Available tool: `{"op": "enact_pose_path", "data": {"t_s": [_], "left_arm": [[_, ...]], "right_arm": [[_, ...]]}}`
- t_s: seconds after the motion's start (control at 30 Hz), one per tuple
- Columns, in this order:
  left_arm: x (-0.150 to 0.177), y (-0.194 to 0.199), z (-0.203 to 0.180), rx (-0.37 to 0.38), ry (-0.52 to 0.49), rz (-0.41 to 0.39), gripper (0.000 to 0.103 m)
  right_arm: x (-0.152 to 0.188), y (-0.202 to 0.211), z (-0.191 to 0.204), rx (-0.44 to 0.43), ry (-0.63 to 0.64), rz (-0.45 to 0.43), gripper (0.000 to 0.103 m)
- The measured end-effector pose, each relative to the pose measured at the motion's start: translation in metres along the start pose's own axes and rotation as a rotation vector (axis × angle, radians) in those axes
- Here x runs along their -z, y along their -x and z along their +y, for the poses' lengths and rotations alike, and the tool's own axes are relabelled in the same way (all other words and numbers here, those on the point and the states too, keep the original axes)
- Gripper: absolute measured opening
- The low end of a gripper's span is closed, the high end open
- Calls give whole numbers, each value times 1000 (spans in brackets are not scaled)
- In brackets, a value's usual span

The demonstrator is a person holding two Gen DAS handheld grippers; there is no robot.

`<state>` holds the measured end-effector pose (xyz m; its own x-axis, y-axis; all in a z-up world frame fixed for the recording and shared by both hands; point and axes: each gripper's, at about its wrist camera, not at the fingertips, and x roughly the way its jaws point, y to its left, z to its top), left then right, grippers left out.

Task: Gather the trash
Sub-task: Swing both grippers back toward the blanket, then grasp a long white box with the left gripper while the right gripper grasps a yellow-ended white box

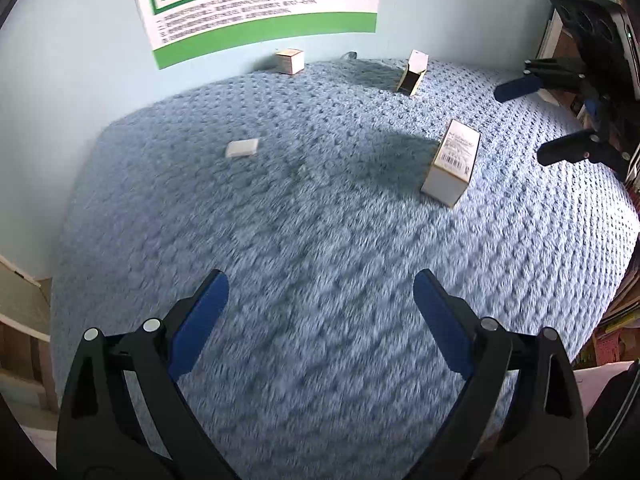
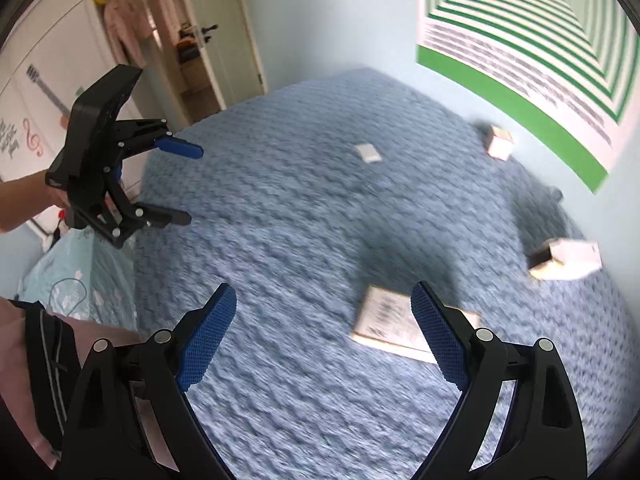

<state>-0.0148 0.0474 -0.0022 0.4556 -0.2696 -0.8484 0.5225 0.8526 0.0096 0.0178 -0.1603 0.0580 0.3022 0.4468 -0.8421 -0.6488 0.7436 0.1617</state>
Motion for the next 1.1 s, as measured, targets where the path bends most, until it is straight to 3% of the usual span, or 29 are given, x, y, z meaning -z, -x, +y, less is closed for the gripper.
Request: {"op": "enact_pose_path", "data": {"t_s": [0.3, 0.53, 0.93, 1.1], "left_arm": [[-35, -41, -18, 78, -97, 50, 91], [-56, -60, -26, 110, -143, 61, 91], [-83, -77, -57, 163, -191, 70, 91], [-93, -84, -80, 167, -227, 79, 91]], "right_arm": [[32, -4, -43, 45, -152, 21, 88], [44, -9, -60, 53, -196, 49, 88], [39, 2, -99, 81, -216, 27, 88], [35, 10, -128, 84, -147, 14, 88]]}}
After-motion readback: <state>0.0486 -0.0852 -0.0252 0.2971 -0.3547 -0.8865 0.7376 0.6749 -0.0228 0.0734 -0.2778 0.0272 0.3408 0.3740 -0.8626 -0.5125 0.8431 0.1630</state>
